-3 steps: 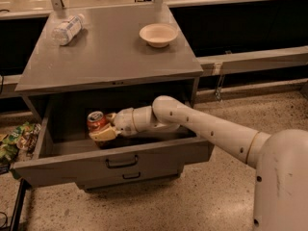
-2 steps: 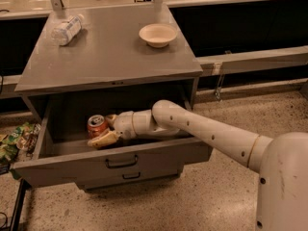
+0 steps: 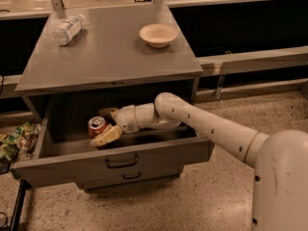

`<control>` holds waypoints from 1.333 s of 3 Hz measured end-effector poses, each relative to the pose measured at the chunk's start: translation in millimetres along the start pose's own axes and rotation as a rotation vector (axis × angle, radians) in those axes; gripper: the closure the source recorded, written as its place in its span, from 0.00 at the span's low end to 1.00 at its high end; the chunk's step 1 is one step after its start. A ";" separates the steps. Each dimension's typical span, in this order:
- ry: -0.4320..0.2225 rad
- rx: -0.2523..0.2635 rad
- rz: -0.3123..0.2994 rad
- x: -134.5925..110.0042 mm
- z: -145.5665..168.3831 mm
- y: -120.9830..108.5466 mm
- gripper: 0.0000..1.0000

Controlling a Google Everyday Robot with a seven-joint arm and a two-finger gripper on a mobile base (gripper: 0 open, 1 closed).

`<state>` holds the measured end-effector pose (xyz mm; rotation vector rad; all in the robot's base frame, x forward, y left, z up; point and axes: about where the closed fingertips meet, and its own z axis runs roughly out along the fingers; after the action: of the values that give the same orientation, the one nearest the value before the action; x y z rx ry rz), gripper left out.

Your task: Place coke can into top drawer

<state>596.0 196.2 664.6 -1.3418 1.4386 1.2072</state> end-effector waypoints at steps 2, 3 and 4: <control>-0.063 -0.091 0.017 -33.0 -36.4 21.6 0.13; -0.066 -0.084 0.018 -52.9 -64.6 40.8 0.38; -0.044 -0.033 -0.005 -80.6 -87.6 52.2 0.60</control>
Offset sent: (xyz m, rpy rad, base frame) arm -0.0316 -0.0633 0.0718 0.1042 0.0495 0.0905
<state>557.0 127.1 767.6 -1.3326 1.3889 1.2543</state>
